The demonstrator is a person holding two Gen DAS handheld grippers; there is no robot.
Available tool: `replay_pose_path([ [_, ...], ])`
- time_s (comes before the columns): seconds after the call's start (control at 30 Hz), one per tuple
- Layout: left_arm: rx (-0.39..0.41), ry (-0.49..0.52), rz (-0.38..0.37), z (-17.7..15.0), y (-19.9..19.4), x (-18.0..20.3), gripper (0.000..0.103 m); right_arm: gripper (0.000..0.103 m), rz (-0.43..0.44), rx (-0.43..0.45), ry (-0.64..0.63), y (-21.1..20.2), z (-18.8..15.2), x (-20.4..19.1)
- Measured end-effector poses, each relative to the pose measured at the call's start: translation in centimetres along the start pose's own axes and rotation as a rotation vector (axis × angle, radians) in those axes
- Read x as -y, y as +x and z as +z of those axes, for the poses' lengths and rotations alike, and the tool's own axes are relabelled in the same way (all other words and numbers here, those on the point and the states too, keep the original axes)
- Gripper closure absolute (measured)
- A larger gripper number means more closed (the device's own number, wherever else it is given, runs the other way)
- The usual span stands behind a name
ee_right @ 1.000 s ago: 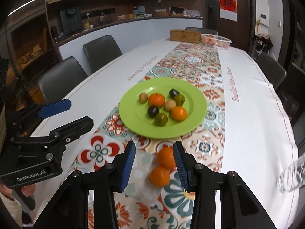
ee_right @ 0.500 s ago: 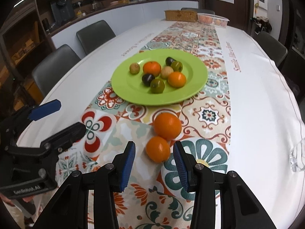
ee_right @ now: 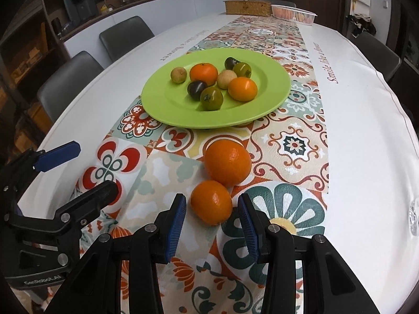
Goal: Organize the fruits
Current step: 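Withdraw both open tools from the plate toward the two tangerines, then grasp a tangerine with the right tool while the left tool grasps the other tangerine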
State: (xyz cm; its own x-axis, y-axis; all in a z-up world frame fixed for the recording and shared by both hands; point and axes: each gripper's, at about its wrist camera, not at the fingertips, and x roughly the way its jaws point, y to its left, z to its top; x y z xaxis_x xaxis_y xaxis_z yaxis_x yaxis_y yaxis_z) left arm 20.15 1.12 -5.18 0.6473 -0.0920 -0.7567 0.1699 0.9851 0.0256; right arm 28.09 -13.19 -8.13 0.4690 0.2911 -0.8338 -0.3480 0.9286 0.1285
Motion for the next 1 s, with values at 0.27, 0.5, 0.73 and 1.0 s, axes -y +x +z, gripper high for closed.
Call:
replay_pose_path([
  [0.27, 0.004, 0.015, -0.002, 0.2, -0.1, 0.6, 0.024, 0.07, 0.009, 0.019, -0.002, -0.5, -0.1, 0.3],
  [0.5, 0.023, 0.046, -0.022, 0.6, -0.6, 1.9, 0.024, 0.07, 0.026, 0.065, 0.024, -2.9, -0.7, 1.0],
  [0.73, 0.056, 0.094, -0.079, 1.2, -0.6, 4.2, 0.024, 0.07, -0.018, 0.123, 0.048, -5.2, -1.5, 2.4],
  [1.0, 0.068, 0.113, -0.15, 2.8, 1.1, 6.5, 0.024, 0.07, -0.037, 0.156, 0.109, -6.2, -1.9, 5.3],
])
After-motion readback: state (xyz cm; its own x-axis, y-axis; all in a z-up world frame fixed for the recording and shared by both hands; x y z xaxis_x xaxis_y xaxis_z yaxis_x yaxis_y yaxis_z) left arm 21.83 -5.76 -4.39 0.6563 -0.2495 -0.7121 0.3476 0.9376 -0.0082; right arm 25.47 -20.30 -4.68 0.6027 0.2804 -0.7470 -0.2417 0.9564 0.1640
